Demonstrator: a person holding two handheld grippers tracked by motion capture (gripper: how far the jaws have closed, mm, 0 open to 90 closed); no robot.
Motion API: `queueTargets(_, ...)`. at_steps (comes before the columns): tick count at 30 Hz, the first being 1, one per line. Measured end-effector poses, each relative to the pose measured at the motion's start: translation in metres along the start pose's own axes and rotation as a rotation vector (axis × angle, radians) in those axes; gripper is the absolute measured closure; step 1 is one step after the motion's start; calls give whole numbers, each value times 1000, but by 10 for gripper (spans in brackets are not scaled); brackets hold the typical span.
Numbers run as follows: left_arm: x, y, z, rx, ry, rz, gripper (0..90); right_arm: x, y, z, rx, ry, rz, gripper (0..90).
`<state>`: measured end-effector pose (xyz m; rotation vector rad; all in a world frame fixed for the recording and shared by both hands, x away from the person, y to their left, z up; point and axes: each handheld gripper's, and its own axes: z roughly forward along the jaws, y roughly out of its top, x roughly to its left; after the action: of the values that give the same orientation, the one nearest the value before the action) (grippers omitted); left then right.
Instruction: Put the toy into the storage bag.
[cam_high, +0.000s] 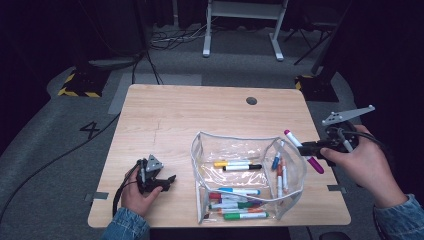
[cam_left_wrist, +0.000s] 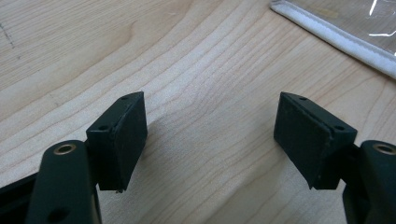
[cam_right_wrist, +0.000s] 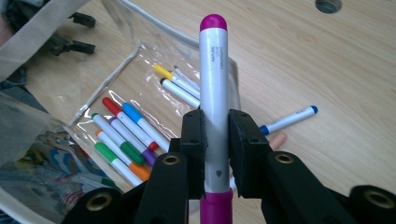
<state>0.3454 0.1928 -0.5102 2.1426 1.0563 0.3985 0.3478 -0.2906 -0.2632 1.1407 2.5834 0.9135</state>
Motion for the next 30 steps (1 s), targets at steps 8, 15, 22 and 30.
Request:
queueTargets(8,0,0,0,0,2,3,262,27,23,15,27,52,-92,770)
queueTargets(15,0,0,0,1,2,3,262,47,36,35,73,90,-163,770)
queueTargets(22,0,0,0,0,2,3,262,62,43,60,120,134,-217,770)
queueTargets(30,0,0,0,0,3,4,262,76,45,94,185,180,-265,770)
